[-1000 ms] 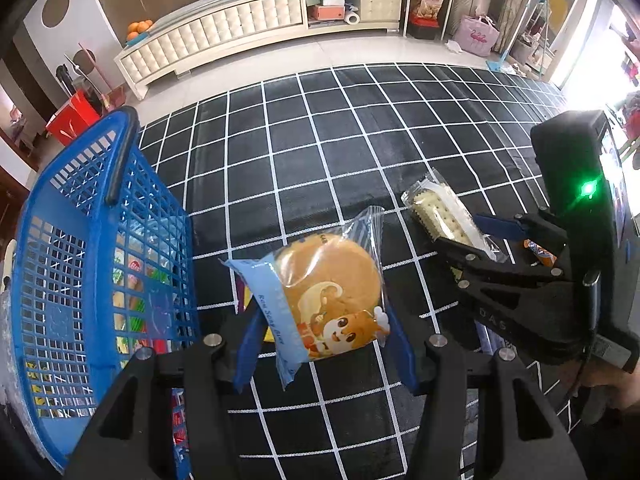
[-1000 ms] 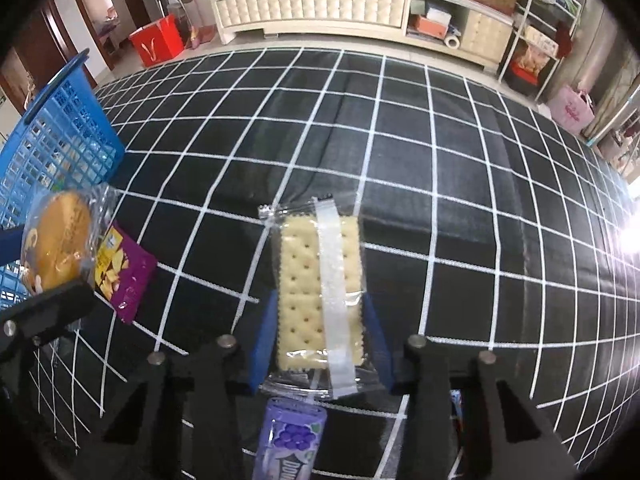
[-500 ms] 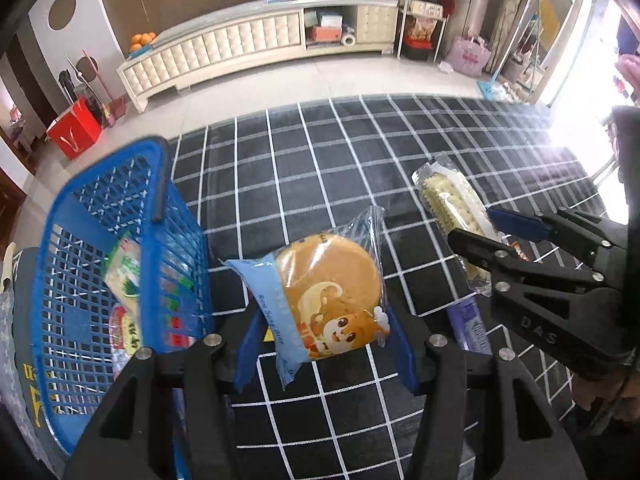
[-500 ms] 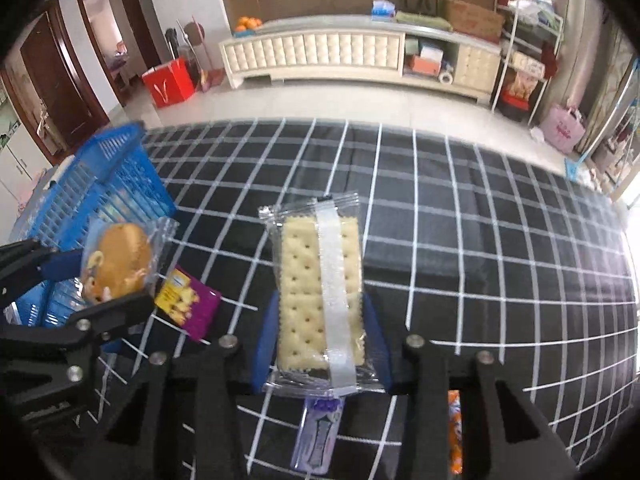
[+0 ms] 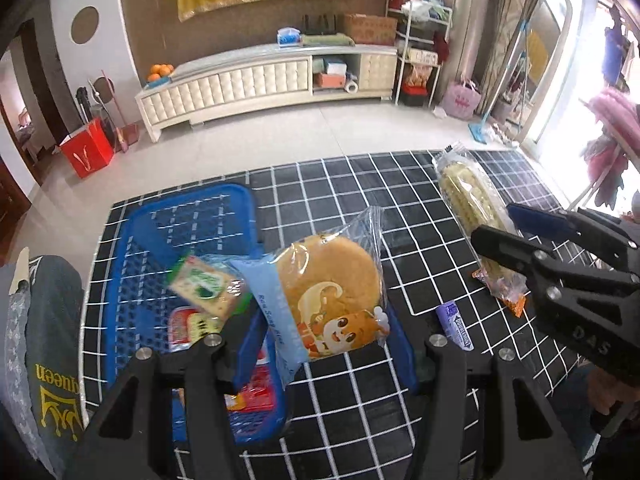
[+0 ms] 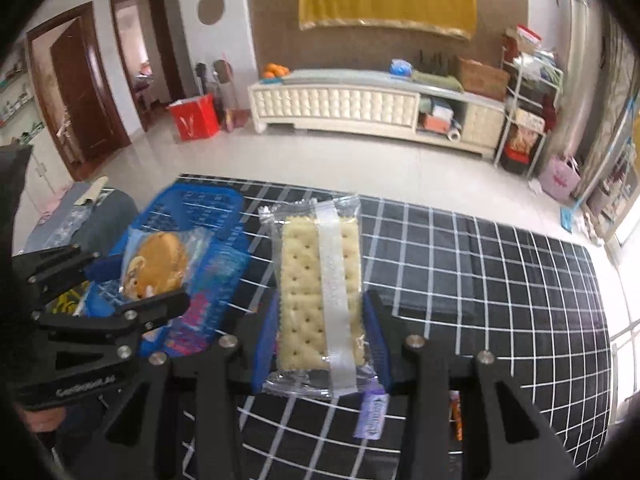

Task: Organize snacks
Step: 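Carry the bun bag and cracker pack over the basket with both grippers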

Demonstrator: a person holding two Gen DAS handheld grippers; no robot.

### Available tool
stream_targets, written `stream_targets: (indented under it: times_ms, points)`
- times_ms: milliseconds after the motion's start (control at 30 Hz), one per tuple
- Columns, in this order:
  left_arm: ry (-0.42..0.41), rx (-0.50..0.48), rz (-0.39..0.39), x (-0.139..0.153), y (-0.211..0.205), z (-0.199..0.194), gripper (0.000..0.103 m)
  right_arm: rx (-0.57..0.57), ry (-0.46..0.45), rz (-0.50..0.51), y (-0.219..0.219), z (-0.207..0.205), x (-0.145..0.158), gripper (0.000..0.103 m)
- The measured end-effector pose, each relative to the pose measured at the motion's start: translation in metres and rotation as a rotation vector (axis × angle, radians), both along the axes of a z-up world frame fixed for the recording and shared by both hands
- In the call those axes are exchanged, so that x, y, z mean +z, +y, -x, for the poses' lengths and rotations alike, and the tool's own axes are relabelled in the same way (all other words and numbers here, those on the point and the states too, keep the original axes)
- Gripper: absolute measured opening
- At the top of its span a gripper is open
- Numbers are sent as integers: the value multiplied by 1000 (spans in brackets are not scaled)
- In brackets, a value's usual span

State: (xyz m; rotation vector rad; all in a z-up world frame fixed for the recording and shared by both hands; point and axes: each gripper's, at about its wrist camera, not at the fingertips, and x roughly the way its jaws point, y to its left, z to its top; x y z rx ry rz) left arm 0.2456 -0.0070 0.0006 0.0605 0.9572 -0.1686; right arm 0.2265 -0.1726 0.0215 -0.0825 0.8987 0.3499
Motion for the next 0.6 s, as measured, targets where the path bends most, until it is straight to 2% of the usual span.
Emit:
stream_targets:
  times_ms: [233,400,600]
  points:
    - [-40,53,3,22,46,19,53,69,-39,9,47,9,14,46]
    - [-36,102,-2,24,84,29,53,100,-15,-28,76,7,11,46]
    - [-20,137,7,18,115,31,53,153,7,-22,113,4,0,46]
